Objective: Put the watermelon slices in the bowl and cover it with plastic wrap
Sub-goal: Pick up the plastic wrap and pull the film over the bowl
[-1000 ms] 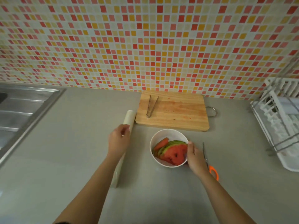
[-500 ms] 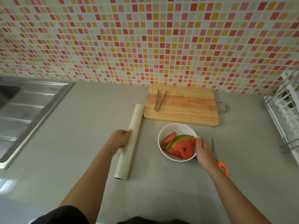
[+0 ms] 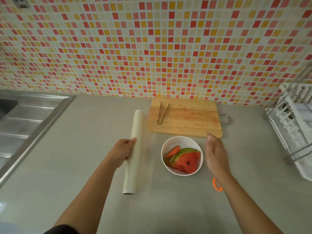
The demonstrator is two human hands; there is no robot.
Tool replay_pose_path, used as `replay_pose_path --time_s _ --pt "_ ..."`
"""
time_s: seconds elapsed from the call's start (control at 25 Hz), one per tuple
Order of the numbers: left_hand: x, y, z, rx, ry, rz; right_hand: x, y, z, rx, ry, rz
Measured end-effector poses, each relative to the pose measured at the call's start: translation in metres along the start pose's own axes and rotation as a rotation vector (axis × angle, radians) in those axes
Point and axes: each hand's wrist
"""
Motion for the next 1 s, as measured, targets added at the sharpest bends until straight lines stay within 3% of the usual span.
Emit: replay_pose_path --time_s 0.12,0.36,0.68,0.88,1.0 --pt "-0.016 -0.016 -0.047 -0.218 -0.210 -0.004 0.007 0.020 0.049 0.156 0.147 0.061" --pt "-0.067 -0.043 -0.148 -0.619 -0.293 -0.038 0.039 0.064 0.183 0.287 0.388 0.089" --pt "-0.097 -0.047 -0.174 -0.754 -0.256 -0.078 0.066 0.081 0.233 0.339 0.633 -0.020" --pt "-0.097 -0.049 -0.170 -0.812 -0.151 -0.164 0.066 0.075 0.235 0.355 0.626 -0.141" --pt "-0.098 -0.051 -0.172 -0.868 -0.090 -0.241 0.065 0.072 0.240 0.336 0.640 -0.130"
Point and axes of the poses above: each hand's wrist, its own y-axis towards the middle knuckle, its own x-axis out of the back of the hand, z = x × y, and after that the axes turned 6 degrees about -x, right-handed
